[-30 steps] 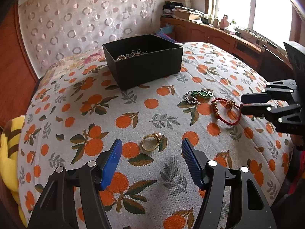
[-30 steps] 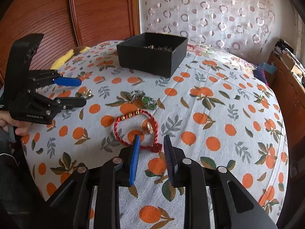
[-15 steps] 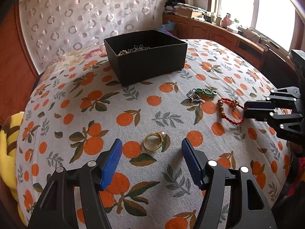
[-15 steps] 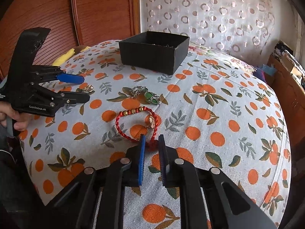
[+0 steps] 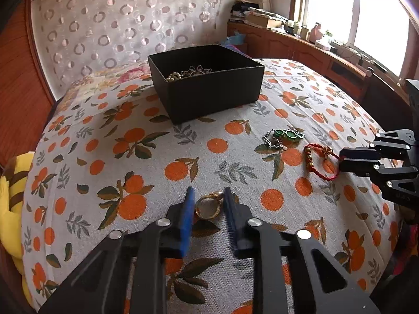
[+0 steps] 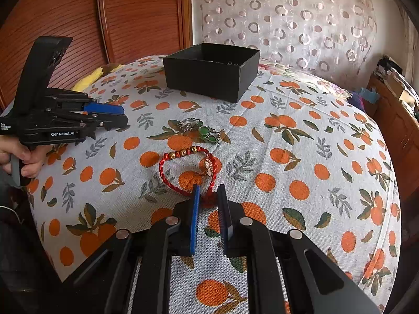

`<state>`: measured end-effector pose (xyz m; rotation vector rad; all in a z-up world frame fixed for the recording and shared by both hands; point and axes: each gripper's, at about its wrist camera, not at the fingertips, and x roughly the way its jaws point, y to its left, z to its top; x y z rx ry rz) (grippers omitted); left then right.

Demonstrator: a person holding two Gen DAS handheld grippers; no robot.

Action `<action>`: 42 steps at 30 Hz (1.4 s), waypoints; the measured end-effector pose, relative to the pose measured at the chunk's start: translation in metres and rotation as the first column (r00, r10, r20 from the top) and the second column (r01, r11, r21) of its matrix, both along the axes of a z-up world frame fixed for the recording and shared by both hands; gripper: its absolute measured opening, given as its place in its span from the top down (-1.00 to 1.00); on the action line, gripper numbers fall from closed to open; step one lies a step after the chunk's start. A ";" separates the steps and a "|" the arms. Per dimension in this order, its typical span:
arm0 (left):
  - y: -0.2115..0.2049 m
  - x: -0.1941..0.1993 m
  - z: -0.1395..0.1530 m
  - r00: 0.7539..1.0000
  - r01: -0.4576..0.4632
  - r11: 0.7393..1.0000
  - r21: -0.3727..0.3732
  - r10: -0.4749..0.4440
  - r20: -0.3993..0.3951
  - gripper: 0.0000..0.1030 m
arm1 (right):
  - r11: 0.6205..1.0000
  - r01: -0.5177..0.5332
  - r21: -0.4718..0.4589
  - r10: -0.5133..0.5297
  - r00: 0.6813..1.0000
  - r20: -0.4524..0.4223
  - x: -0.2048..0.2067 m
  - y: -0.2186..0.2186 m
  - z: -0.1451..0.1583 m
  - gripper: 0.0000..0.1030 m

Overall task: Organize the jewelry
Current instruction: 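Grasp the gold ring with the left tool while the right tool grasps the red cord bracelet, then carry the ring and bracelet over the box and open both tools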

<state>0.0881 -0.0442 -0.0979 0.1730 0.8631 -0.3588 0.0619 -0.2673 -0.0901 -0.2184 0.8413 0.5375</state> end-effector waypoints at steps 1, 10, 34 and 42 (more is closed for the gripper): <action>0.000 -0.001 0.000 1.000 0.002 1.000 -0.002 -0.002 -0.001 0.61 | 1.000 0.000 0.001 0.000 1.000 -0.001 0.000 0.000 0.000 0.71; 0.001 -0.018 0.004 0.999 -0.016 1.000 -0.009 0.016 0.028 0.80 | 1.000 0.001 0.012 -0.001 1.000 -0.009 0.001 0.000 0.000 0.71; 0.001 -0.012 0.051 0.991 -0.020 0.996 -0.084 0.031 0.133 0.80 | 0.999 -0.001 0.043 -0.003 0.997 0.077 -0.003 0.000 0.027 0.81; -0.004 0.002 0.066 0.985 -0.022 0.995 -0.096 0.038 0.167 0.80 | 0.998 -0.005 0.056 -0.004 0.989 0.146 0.013 0.001 0.056 0.81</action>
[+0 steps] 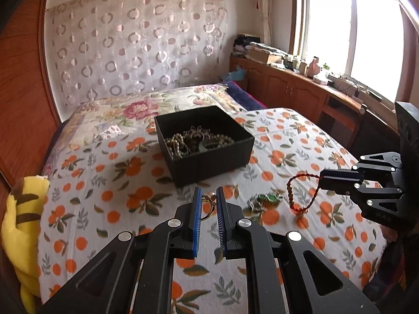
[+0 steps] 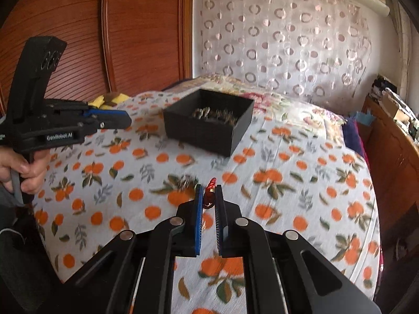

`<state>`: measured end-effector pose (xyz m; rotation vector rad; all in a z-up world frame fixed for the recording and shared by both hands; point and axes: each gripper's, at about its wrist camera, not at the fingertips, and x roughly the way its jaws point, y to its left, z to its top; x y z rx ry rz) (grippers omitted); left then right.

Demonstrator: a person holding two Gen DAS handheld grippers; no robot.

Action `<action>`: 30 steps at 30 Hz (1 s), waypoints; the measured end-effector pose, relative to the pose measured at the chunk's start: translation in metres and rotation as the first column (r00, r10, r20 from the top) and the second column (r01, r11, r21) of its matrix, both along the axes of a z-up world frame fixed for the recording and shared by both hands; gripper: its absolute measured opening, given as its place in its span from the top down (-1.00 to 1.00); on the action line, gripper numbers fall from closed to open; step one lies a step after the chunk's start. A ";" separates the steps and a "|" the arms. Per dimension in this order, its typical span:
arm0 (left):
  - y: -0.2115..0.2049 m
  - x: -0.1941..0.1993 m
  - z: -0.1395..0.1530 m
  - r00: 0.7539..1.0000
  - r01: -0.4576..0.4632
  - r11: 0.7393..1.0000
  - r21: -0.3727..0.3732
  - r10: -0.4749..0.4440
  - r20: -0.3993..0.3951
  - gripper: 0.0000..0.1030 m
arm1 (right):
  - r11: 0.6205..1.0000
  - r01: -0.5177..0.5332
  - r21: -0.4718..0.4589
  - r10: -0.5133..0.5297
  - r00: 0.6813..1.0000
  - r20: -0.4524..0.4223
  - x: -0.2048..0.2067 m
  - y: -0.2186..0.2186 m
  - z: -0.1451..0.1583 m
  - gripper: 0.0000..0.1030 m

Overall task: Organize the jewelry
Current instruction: 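Carry the ring and bracelet over the box and open both tools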

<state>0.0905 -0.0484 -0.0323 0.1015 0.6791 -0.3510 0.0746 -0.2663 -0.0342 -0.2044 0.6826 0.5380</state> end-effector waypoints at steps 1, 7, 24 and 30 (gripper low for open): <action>0.000 0.002 0.001 1.000 -0.001 1.000 0.000 0.001 0.003 0.80 | 1.000 0.002 0.005 -0.002 1.000 0.005 0.004 0.000 0.003 0.81; 0.003 0.012 0.001 1.000 -0.021 1.000 -0.009 0.021 0.006 0.80 | 0.999 0.012 0.043 -0.013 0.999 0.030 0.028 0.001 0.019 0.81; 0.012 0.027 0.007 0.999 -0.036 0.999 -0.028 0.037 0.020 0.80 | 0.995 0.020 0.094 -0.025 0.998 0.055 0.102 0.041 0.040 0.81; 0.010 0.042 0.014 0.999 -0.041 0.999 -0.021 0.042 0.030 0.80 | 0.994 0.028 0.109 -0.029 0.999 0.013 0.127 0.046 0.031 0.75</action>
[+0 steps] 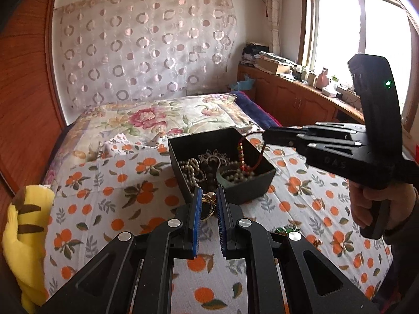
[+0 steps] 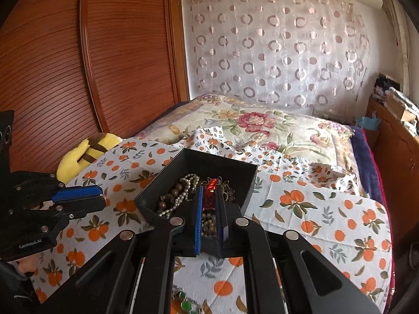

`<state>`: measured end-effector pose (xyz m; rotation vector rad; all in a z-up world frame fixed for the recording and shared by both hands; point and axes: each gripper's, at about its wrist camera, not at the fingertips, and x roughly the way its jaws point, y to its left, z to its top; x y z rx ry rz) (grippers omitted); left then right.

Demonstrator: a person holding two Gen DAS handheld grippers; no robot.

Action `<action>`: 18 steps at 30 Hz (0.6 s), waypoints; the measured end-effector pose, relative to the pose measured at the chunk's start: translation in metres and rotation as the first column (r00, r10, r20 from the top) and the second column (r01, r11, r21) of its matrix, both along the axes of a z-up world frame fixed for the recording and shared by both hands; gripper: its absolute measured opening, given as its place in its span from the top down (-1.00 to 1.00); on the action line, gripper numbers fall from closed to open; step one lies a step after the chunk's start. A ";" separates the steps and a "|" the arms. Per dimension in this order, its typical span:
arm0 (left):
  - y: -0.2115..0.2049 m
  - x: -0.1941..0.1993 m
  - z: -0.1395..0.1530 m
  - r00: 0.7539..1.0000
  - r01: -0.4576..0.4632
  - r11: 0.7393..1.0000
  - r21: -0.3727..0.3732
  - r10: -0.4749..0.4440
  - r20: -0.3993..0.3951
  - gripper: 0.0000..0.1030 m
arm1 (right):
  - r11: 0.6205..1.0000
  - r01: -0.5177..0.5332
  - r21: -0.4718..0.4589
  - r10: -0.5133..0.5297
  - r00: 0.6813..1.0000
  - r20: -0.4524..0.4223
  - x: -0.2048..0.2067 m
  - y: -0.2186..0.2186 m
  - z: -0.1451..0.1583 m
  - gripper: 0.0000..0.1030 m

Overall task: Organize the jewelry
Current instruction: 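Carry the ring and bracelet over the box and open both tools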

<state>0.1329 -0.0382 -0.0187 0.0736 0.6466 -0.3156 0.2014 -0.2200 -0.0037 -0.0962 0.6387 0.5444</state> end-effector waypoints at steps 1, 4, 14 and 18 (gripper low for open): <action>0.000 0.003 0.000 1.000 -0.001 1.000 0.001 0.001 -0.001 0.80 | 1.000 0.001 0.000 -0.001 1.000 -0.004 0.003 0.000 -0.001 0.74; -0.003 0.015 -0.001 1.000 0.007 1.000 -0.001 -0.007 -0.020 0.80 | 1.000 0.014 -0.010 -0.014 1.000 -0.015 0.008 0.000 -0.006 0.73; -0.021 0.045 -0.002 1.000 0.019 0.999 0.030 -0.018 -0.025 0.80 | 1.000 0.023 -0.001 -0.023 1.000 -0.013 -0.001 -0.016 -0.010 0.73; -0.027 0.060 -0.001 0.999 0.020 0.999 0.033 -0.018 -0.032 0.80 | 1.000 0.019 0.014 -0.019 1.000 -0.018 -0.003 -0.020 -0.009 0.73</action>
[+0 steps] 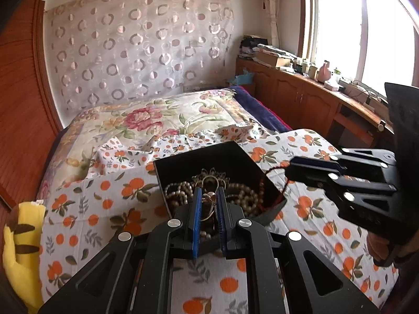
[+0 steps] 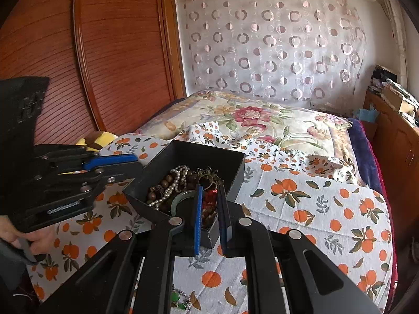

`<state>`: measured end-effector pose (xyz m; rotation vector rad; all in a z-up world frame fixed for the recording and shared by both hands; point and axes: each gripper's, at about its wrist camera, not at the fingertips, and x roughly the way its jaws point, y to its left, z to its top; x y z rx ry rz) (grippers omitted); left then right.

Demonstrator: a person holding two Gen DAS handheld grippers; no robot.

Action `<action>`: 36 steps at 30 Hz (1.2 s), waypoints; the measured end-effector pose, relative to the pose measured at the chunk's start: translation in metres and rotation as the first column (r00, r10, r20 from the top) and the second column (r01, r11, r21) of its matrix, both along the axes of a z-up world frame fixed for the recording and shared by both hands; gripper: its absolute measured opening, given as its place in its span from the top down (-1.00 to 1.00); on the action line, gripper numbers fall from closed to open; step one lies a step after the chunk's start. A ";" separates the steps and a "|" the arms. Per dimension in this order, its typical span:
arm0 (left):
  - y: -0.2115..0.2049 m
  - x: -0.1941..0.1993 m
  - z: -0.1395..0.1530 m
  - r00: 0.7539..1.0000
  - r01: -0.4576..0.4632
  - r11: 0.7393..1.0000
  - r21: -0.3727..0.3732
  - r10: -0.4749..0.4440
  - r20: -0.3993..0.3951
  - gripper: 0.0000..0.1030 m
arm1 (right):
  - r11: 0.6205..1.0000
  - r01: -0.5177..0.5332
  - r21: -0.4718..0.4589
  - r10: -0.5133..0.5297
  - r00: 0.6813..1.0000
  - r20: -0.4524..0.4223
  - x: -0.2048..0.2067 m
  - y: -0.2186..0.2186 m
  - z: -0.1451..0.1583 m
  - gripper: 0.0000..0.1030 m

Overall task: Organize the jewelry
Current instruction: 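Carry the ring and bracelet over the box and open both tools, then move the left tool to the green-stone silver brooch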

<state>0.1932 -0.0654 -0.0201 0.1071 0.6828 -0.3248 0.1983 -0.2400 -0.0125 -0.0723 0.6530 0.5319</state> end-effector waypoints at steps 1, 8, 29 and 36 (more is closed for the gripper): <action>-0.001 0.004 0.000 1.000 -0.002 1.000 0.002 0.002 -0.002 0.80 | 1.000 -0.001 0.003 0.001 1.000 0.000 0.000 -0.001 0.000 0.73; -0.001 0.027 -0.005 1.000 -0.017 1.000 -0.010 0.016 -0.025 0.80 | 0.999 -0.036 0.037 0.035 0.999 0.017 0.003 0.003 0.011 0.78; 0.008 0.032 -0.006 0.999 -0.043 0.998 -0.035 0.042 -0.017 0.23 | 0.999 0.017 0.035 -0.016 1.000 -0.016 0.015 -0.005 0.013 0.01; 0.019 0.009 0.005 0.999 -0.033 0.999 -0.039 0.034 0.003 0.12 | 0.999 0.042 -0.007 -0.042 0.999 -0.011 -0.014 -0.024 0.002 0.01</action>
